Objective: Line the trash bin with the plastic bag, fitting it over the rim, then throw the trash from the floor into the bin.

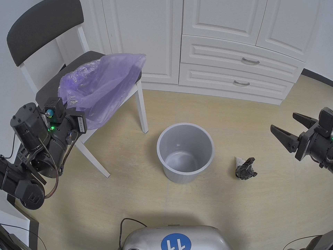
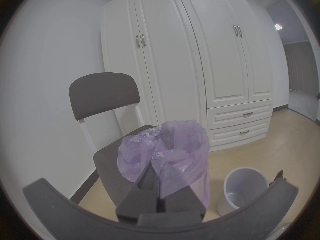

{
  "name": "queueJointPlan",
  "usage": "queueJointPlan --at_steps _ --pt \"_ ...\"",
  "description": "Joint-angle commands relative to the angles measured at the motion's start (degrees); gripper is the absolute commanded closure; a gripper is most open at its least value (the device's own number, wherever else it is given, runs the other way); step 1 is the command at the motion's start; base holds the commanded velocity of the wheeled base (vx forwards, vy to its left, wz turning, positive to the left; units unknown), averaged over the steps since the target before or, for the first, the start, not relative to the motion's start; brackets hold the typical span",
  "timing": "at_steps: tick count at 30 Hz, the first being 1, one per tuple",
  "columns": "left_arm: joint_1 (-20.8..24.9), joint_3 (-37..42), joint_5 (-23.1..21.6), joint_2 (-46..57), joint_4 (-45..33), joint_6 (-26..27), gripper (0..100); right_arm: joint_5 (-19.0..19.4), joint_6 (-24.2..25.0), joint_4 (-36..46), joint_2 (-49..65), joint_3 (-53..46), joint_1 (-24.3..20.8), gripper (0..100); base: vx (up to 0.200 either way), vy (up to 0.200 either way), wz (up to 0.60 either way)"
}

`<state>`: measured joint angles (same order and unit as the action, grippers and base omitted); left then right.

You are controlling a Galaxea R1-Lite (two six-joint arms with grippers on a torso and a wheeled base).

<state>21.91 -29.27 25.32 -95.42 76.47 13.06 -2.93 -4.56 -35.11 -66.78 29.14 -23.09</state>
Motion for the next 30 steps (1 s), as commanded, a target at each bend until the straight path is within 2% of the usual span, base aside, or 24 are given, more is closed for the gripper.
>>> queueJointPlan --at_steps 1,4,5,10,16,21,25,30 --pt "0.6 1.3 0.0 -0.6 1.6 0.2 100 -1.2 -1.4 -0.1 0.4 -0.7 -1.3 0 0.0 0.0 0.0" --pt "0.7 1.1 0.0 -0.7 1.8 0.1 100 -1.1 -1.9 0.0 0.4 -1.0 -2.1 0 0.0 0.0 0.0" --pt "0.6 1.1 0.0 -0.9 1.8 0.0 100 -1.4 -2.2 -0.1 0.0 -1.4 -3.7 0 0.0 0.0 0.0" --pt "1.1 1.0 0.0 -2.1 3.2 0.3 100 -1.3 -2.2 -0.2 -1.2 -1.7 -4.2 0 0.0 0.0 0.0" --pt "5.6 -0.1 0.1 -4.6 6.5 0.7 100 -1.9 -2.1 -0.4 -3.3 -2.5 -9.3 0 0.0 0.0 0.0" --pt "9.4 -0.5 0.4 -6.3 7.8 1.1 100 -2.4 -1.4 -0.8 -3.4 -2.5 -9.8 0 0.0 0.0 0.0" --pt "9.6 -0.3 0.6 -5.9 11.2 3.4 100 -2.5 -1.7 -0.8 -4.8 -2.9 -11.3 0 0.0 0.0 0.0" --pt "10.1 -0.3 0.5 -4.4 11.3 3.8 100 -2.8 -1.6 -3.1 -4.9 -4.3 -11.5 0 0.0 0.0 0.0"
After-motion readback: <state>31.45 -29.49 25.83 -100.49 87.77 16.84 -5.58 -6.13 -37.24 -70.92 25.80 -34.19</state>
